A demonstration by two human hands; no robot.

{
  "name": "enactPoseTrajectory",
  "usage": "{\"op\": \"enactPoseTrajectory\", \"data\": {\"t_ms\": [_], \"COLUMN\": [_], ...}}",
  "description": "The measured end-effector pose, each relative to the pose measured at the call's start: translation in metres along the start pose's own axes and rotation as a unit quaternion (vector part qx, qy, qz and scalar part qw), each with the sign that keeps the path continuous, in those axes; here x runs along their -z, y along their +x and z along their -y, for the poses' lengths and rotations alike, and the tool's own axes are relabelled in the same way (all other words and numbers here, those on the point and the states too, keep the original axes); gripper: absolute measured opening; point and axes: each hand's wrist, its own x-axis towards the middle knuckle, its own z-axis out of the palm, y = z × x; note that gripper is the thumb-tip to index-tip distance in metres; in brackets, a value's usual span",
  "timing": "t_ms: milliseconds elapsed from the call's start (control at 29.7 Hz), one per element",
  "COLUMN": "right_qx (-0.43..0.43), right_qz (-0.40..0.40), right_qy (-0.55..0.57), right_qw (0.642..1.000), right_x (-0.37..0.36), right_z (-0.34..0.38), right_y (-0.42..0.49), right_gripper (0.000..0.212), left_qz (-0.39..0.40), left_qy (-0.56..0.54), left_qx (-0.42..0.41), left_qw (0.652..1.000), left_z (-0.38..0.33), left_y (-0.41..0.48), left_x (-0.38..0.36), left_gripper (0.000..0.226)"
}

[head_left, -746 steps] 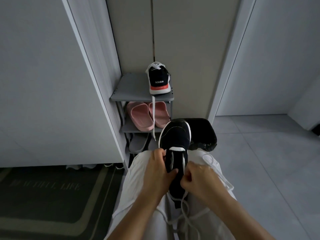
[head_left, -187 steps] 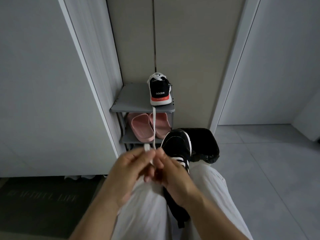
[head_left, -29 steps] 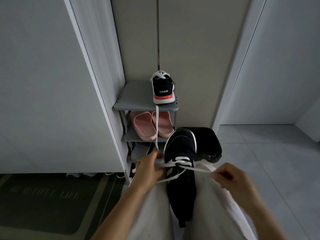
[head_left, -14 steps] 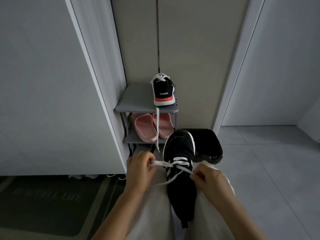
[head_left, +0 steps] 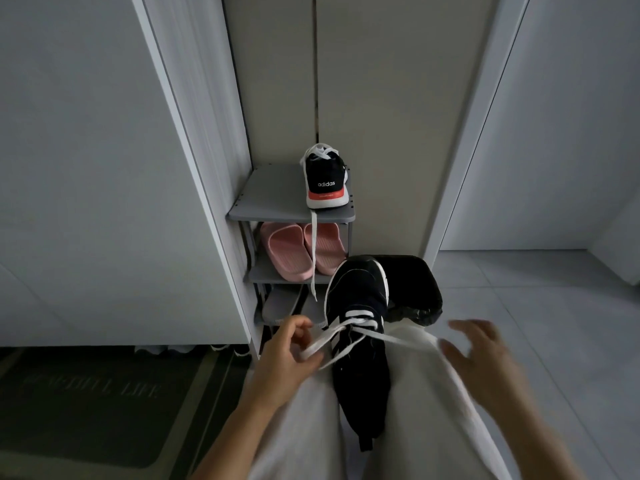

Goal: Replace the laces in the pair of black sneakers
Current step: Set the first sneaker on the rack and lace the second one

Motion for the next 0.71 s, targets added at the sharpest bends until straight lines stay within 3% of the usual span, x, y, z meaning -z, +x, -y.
{"op": "enactPoseTrajectory", "data": {"t_ms": [67, 134, 202, 269, 336, 437, 504, 538, 639, 706], "right_qx": [0.082, 0.111, 0.11, 0.054, -0.04, -0.128, -0.096, -0.061, 0.052, 0.084], "right_qz": [0.036, 0.078, 0.091, 0.083, 0.055, 0.093, 0.111, 0.091, 0.045, 0.083], "right_qy": [0.072, 0.065, 0.084, 0.119, 0.111, -0.017, -0.106, -0.094, 0.045, 0.046], "right_qw": [0.993, 0.989, 0.986, 0.988, 0.991, 0.987, 0.984, 0.99, 0.997, 0.992], "right_x": [-0.014, -0.028, -0.028, -0.013, 0.009, 0.026, 0.02, 0.014, -0.007, -0.019], "right_z": [0.03, 0.042, 0.037, 0.02, -0.008, -0.033, -0.026, -0.017, 0.022, 0.044], "right_y": [-0.001, -0.002, -0.003, -0.003, -0.001, -0.002, -0.002, -0.001, 0.001, -0.002], "right_gripper": [0.023, 0.008, 0.016, 0.03, 0.03, 0.026, 0.013, 0.01, 0.025, 0.011], "left_qz": [0.02, 0.028, 0.03, 0.047, 0.076, 0.08, 0.047, 0.031, 0.016, 0.018], "left_qy": [-0.039, -0.071, -0.105, -0.122, -0.126, -0.16, -0.183, -0.18, -0.162, -0.144], "left_qx": [0.032, 0.06, 0.077, 0.089, 0.088, 0.079, 0.083, 0.089, 0.092, 0.083], "left_qw": [0.999, 0.995, 0.991, 0.987, 0.985, 0.981, 0.978, 0.979, 0.982, 0.986], "left_z": [0.0, 0.0, 0.0, -0.002, -0.003, -0.006, -0.009, -0.011, -0.016, -0.022], "left_y": [0.002, 0.005, 0.006, 0.007, 0.006, 0.004, 0.004, 0.005, 0.014, 0.019], "left_x": [0.003, 0.007, 0.01, 0.012, 0.013, 0.008, 0.001, -0.002, -0.008, -0.012], "left_gripper": [0.039, 0.027, 0.023, 0.027, 0.033, 0.037, 0.021, 0.013, 0.012, 0.01]}}
